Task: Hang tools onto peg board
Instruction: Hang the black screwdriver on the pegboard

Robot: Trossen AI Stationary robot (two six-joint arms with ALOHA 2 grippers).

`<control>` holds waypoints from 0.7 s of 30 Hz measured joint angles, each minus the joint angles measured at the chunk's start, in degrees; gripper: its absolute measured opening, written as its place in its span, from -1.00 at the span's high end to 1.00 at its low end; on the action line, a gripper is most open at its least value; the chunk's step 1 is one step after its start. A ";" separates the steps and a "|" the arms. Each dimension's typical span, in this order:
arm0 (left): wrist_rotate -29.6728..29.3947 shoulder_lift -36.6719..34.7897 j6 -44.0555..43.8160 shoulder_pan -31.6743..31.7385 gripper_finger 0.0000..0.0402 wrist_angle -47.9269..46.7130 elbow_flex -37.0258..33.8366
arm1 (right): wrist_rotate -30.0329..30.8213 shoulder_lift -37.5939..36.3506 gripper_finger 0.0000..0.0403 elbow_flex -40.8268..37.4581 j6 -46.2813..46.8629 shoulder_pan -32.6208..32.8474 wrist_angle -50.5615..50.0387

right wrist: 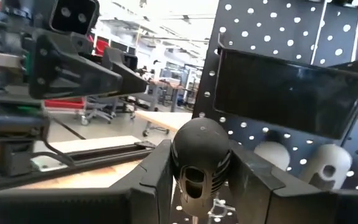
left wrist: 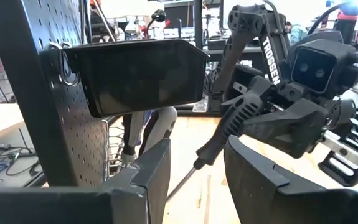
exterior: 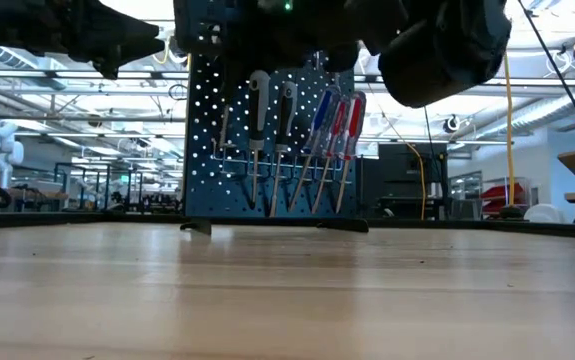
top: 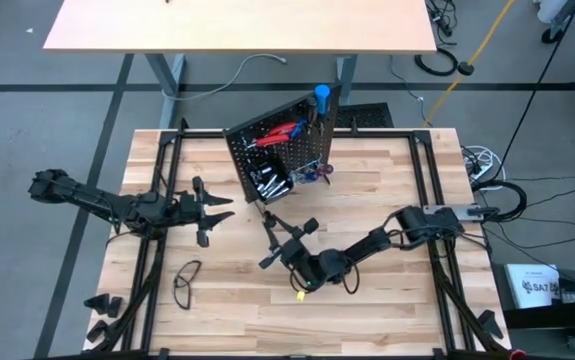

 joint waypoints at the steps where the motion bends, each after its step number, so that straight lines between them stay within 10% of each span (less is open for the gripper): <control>1: 0.02 0.00 0.00 0.00 0.25 0.00 0.00 | 0.11 -0.05 0.45 0.13 -0.75 -0.17 0.00; 21: 0.04 0.00 0.02 0.00 0.25 -0.07 0.00 | 1.13 -0.22 0.45 3.28 -2.73 -3.13 -3.95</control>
